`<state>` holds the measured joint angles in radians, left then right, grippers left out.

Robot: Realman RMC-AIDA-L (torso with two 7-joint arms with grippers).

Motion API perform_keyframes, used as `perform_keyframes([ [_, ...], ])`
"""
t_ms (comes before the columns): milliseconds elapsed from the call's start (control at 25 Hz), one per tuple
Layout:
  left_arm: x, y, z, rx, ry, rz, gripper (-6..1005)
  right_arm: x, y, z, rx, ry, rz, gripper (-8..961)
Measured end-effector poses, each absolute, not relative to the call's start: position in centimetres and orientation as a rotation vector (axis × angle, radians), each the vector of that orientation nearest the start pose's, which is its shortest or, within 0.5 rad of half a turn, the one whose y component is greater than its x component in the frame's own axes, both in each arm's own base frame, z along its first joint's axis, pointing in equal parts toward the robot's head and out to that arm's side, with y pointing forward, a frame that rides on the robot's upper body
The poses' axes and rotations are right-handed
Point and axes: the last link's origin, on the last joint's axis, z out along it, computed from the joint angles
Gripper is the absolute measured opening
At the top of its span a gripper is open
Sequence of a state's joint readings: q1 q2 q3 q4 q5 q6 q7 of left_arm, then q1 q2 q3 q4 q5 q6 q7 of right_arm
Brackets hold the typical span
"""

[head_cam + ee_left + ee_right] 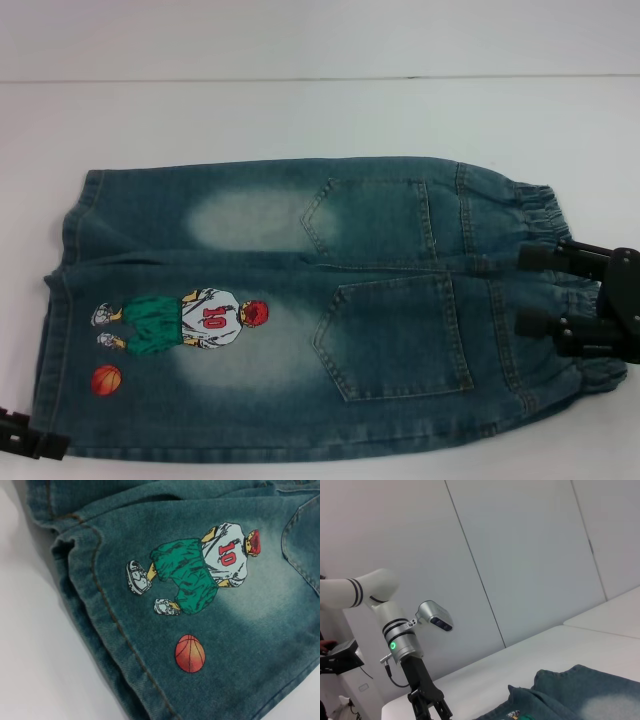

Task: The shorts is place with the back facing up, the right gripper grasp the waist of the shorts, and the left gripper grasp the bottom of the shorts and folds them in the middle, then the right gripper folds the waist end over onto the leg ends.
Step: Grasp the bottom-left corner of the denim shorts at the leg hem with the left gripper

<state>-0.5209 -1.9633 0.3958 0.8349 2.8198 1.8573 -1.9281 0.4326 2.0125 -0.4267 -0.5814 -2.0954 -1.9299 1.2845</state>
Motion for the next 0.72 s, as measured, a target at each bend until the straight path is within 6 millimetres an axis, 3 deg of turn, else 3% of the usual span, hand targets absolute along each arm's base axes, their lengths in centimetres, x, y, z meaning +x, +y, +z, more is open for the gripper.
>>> perform_keyframes([
  [720, -34.0, 27.4, 7.0, -2.661, -1.601, 0.096, 883, 29.3, 26.6, 4.1, -2.744, 0.648, 0.994, 911],
])
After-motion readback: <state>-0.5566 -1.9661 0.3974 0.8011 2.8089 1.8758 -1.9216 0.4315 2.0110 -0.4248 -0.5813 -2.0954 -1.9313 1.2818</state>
